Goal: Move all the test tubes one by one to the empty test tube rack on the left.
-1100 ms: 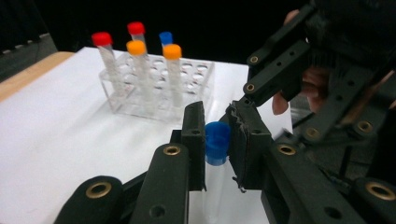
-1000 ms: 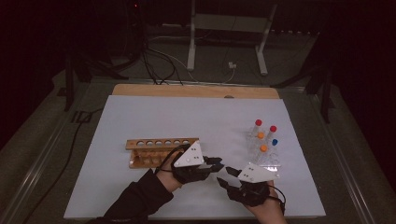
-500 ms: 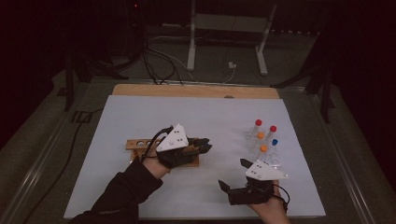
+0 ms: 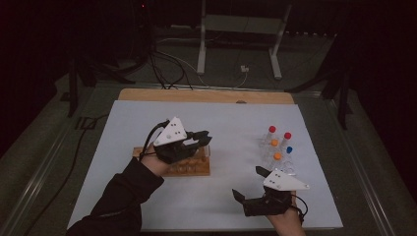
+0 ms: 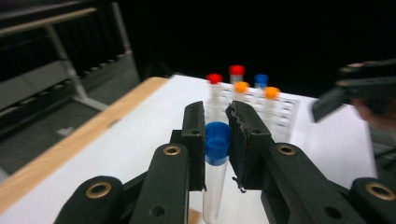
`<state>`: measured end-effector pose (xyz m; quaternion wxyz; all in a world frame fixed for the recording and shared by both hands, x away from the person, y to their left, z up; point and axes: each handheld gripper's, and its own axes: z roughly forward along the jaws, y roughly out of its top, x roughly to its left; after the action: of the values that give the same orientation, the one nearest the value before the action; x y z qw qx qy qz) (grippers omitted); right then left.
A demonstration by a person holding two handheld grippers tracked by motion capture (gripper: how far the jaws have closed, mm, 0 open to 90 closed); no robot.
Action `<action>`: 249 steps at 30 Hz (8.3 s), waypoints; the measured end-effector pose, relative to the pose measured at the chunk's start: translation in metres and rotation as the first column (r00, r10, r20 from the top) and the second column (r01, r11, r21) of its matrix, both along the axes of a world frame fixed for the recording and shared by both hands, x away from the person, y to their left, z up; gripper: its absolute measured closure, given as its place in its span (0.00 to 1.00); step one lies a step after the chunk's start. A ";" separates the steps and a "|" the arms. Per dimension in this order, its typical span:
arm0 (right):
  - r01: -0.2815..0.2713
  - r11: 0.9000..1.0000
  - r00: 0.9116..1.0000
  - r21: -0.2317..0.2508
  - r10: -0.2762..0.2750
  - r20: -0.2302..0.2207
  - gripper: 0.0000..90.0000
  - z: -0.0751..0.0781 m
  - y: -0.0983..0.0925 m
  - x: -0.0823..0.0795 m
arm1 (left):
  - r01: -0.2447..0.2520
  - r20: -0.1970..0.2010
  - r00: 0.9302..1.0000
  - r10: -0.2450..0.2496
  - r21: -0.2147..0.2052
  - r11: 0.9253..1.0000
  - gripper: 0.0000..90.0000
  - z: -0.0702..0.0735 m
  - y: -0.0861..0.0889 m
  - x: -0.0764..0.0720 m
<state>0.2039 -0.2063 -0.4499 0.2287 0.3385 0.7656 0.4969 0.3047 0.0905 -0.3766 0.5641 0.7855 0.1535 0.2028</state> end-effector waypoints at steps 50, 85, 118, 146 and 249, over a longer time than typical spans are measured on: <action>0.008 0.999 0.999 0.040 -0.010 0.051 0.00 0.005 -0.013 -0.002 | -0.124 -0.135 0.981 0.139 0.114 0.986 0.86 -0.080 0.004 0.033; 0.359 0.933 0.933 0.034 -0.359 0.005 0.17 0.016 -0.131 0.062 | 0.000 -0.174 0.985 0.008 0.047 0.999 0.01 -0.056 0.027 -0.020; 0.366 0.920 0.916 -0.141 -0.383 -0.118 0.85 -0.024 -0.124 0.089 | 0.003 -0.187 0.982 0.007 0.053 0.999 0.01 -0.062 0.032 -0.020; 0.327 0.944 0.942 -0.046 -0.322 0.094 0.85 0.039 -0.100 0.054 | 0.036 -0.194 0.981 -0.024 0.057 0.998 0.01 -0.061 0.028 -0.022; -0.014 0.999 1.000 -0.046 0.013 -0.022 0.00 0.007 -0.001 0.019 | 0.104 -0.100 0.990 -0.097 0.069 0.992 0.87 -0.020 -0.025 -0.028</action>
<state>0.2229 -0.2078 -0.4426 0.2246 0.3335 0.7816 0.4770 0.2769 0.0656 -0.3965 0.5362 0.8214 0.1332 0.1414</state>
